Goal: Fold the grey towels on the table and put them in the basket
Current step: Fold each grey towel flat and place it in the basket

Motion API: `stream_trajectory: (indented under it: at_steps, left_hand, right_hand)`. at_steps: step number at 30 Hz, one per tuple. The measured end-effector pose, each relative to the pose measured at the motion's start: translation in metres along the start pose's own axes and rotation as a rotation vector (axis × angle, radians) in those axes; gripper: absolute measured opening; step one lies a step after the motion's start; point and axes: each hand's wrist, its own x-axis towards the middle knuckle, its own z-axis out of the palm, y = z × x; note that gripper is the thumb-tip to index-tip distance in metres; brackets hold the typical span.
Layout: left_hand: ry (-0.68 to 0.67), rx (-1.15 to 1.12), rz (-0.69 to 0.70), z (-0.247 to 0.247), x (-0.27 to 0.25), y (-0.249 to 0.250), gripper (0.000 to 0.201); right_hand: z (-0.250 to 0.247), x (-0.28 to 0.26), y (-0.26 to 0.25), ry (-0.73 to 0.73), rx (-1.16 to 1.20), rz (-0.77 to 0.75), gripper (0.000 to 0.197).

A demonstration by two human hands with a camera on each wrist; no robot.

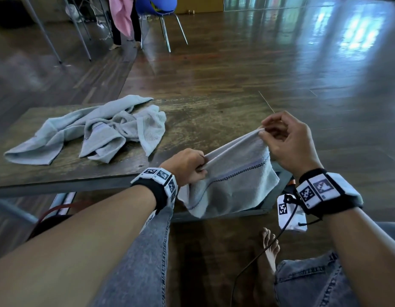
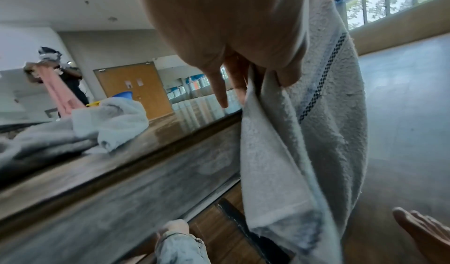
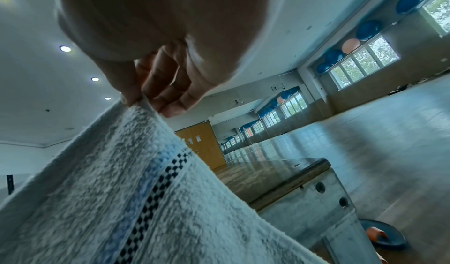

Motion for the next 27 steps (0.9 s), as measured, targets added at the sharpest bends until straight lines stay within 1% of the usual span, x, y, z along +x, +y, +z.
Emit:
stream_trajectory:
  at_steps: [2,5,8,10,13,15,17,21,23,26,27]
  left_hand:
    - [-0.004,-0.018,-0.008,0.003,-0.004,-0.002,0.038]
    - [0.003,-0.053,-0.041,0.004,-0.008,-0.008,0.042]
    - [0.041,-0.093,-0.095,0.001,-0.015,-0.018,0.044]
    - [0.063,-0.121,-0.117,-0.003,-0.022,-0.024,0.041]
    - [0.098,-0.142,-0.202,-0.012,-0.031,-0.033,0.035]
    - [0.122,-0.134,-0.258,-0.021,-0.036,-0.037,0.036]
    - [0.113,-0.102,-0.296,-0.031,-0.041,-0.039,0.039]
    - [0.096,-0.032,-0.303,-0.048,-0.053,-0.043,0.046]
    - [0.111,-0.018,-0.308,-0.053,-0.057,-0.046,0.042]
    - [0.140,-0.042,-0.303,-0.061,-0.057,-0.053,0.019]
    - [0.142,-0.046,-0.296,-0.063,-0.056,-0.054,0.014]
  right_hand:
    - [0.001,0.003,-0.002,0.030,0.012,-0.016,0.019]
    - [-0.002,0.008,-0.005,0.105,0.013,-0.047,0.019]
    - [-0.010,0.014,-0.005,0.186,-0.007,-0.031,0.019]
    - [-0.013,0.017,-0.001,0.215,-0.033,0.000,0.020]
    - [-0.011,0.018,0.004,0.233,-0.097,0.036,0.019]
    - [-0.008,0.018,0.007,0.226,-0.144,0.054,0.018]
    - [-0.007,0.018,0.008,0.218,-0.187,0.077,0.016]
    - [-0.005,0.015,0.007,0.184,-0.207,0.124,0.015]
    - [-0.003,0.015,0.006,0.162,-0.231,0.129,0.015]
    - [-0.001,0.017,0.005,0.159,-0.273,0.116,0.016]
    - [-0.001,0.018,0.005,0.161,-0.278,0.116,0.016]
